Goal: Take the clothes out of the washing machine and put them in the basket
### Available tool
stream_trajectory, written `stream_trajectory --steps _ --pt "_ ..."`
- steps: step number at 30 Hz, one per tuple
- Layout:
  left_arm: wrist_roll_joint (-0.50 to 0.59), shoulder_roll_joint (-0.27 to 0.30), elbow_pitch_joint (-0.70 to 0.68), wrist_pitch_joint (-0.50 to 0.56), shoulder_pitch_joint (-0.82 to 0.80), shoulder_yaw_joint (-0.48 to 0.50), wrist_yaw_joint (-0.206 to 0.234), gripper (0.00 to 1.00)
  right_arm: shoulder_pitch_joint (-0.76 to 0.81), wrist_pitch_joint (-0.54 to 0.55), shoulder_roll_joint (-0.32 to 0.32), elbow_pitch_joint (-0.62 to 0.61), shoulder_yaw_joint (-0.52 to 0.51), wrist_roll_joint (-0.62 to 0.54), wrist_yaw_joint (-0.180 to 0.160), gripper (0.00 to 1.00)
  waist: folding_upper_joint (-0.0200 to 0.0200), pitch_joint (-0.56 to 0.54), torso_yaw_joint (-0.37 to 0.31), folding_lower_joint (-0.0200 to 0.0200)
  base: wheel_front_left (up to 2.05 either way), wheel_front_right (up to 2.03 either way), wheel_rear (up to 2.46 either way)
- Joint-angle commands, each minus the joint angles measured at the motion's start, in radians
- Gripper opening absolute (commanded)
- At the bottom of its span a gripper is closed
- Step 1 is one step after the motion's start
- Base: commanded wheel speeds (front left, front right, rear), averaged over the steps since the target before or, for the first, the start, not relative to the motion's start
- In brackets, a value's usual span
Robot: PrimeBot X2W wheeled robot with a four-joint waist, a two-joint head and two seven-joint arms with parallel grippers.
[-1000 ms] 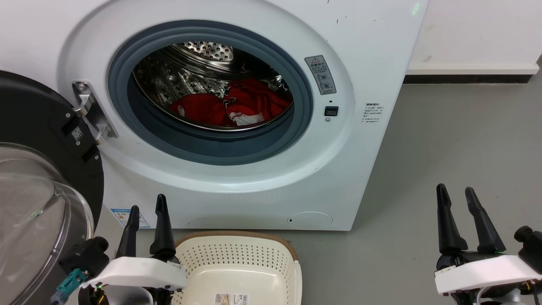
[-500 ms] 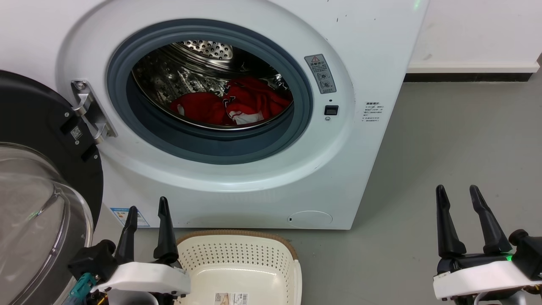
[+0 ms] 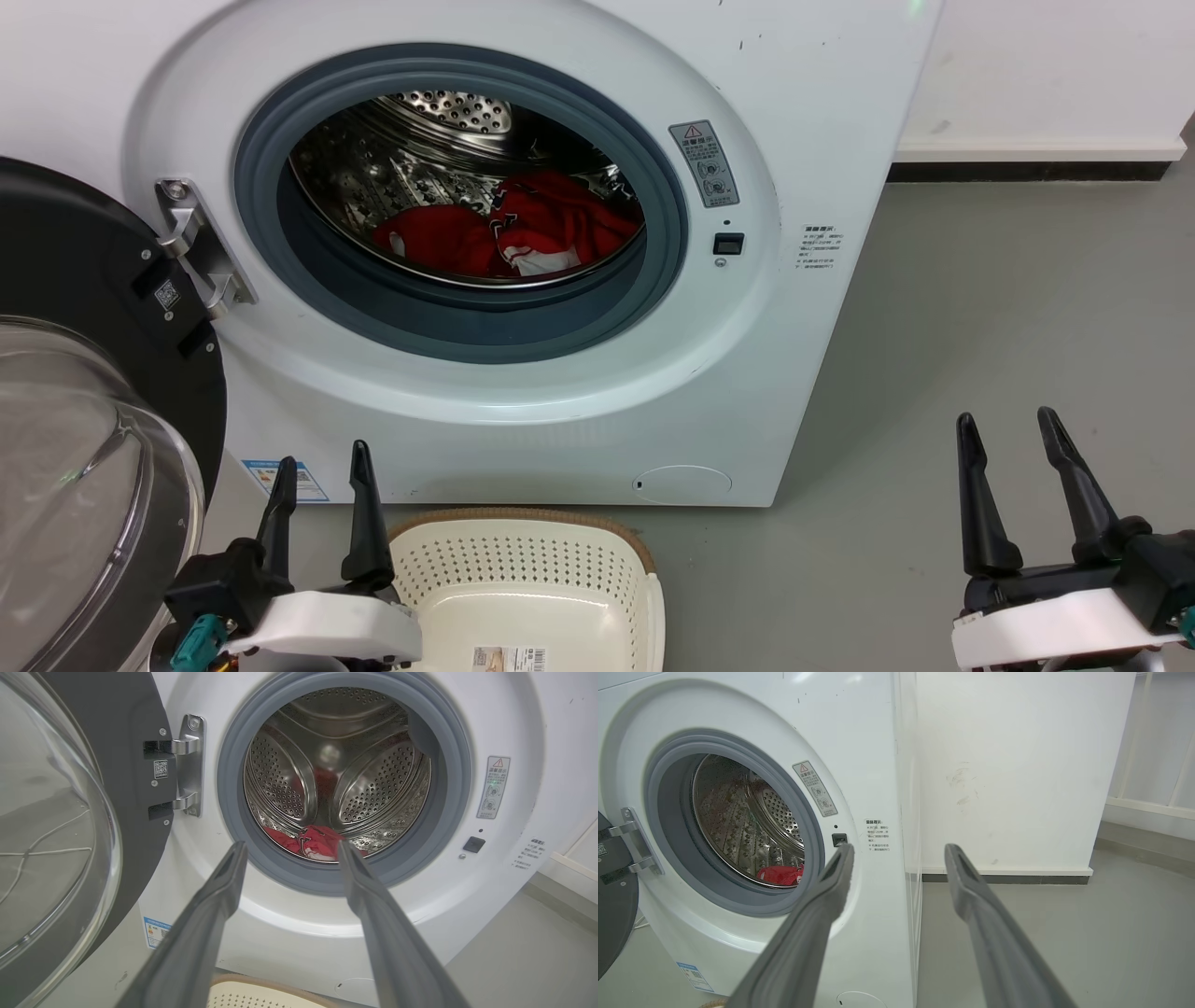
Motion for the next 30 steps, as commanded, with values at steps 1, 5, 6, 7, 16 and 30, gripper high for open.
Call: stream_trajectory --steps 1,5,6,7,16,30 --pt "0.025 0.002 -0.01 -0.012 0.004 0.002 -0.004 1.0 0.012 -0.01 0.0 -0.013 0.001 -0.031 0.0 1.0 0.0 0.0 0.0 0.0 0.0 0.0 0.0" --pt "0.053 0.002 -0.007 -0.02 0.008 0.001 -0.008 1.0 0.017 -0.019 0.0 -0.018 0.0 -0.062 0.0 1.0 0.0 0.002 0.001 0.0 0.0 0.0 0.0" --pt "0.059 0.002 -0.007 -0.021 0.008 0.0 -0.007 1.0 0.019 -0.021 0.0 -0.019 0.0 -0.071 0.0 1.0 0.0 0.002 0.002 0.0 0.0 0.0 0.0" --pt "0.066 0.002 -0.005 -0.022 0.01 -0.001 -0.009 1.0 0.021 -0.023 0.0 -0.019 -0.001 -0.081 0.0 1.0 0.0 0.002 0.002 0.0 0.0 0.0 0.0" --pt "0.118 0.002 0.011 -0.039 0.024 -0.008 -0.017 1.0 0.034 -0.04 0.0 -0.02 -0.001 -0.148 0.0 1.0 0.0 0.0 0.004 0.0 0.0 0.0 0.0" --pt "0.185 0.002 0.034 -0.06 0.032 -0.004 -0.016 1.0 0.049 -0.059 0.0 -0.014 -0.005 -0.21 0.0 1.0 0.0 -0.003 0.003 0.0 0.0 0.0 0.0"
